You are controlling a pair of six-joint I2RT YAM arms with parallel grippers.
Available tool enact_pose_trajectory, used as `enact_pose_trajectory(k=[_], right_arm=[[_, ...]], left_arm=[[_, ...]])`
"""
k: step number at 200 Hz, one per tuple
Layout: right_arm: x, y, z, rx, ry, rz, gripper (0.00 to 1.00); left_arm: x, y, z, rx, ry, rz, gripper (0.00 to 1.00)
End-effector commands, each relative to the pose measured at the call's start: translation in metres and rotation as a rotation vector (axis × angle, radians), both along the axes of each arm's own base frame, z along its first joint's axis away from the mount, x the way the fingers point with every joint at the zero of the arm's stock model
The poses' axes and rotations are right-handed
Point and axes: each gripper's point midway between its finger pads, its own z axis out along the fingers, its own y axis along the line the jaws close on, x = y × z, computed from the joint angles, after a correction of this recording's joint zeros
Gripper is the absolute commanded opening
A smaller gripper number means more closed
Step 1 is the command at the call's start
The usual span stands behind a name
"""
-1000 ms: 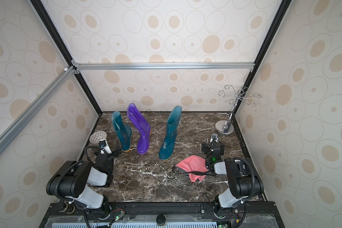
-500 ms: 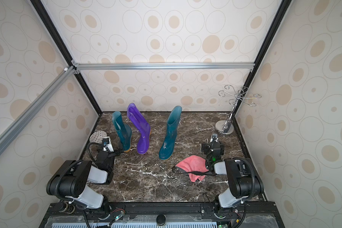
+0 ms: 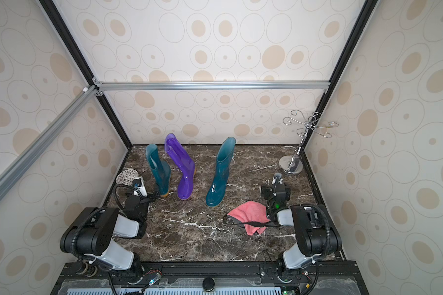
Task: Wipe the rubber boots with a cloth
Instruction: Reset both arms
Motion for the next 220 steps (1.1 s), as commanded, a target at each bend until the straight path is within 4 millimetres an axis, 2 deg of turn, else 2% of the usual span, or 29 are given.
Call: enact_pose_trajectory(k=[1, 40, 72, 220], right_arm=[[0.002, -0.002, 0.009, 0.003, -0.032, -0.006, 1.00], [0.002, -0.002, 0.009, 0.003, -0.032, -0.003, 1.00], [0.008, 0.020, 0.006, 0.028, -0.005, 0.150, 1.00], [0.008, 0.020, 0.005, 0.039, 0.002, 0.159, 1.00]], left_arm=[[0.006, -0.003, 0.004, 0.022, -0.006, -0.017, 1.00], [0.006, -0.003, 0.004, 0.021, -0.005, -0.017, 1.00], [0.006, -0.003, 0.004, 0.021, -0.006, -0.017, 1.00], [0.006, -0.003, 0.004, 0.022, -0.005, -0.017, 1.00]])
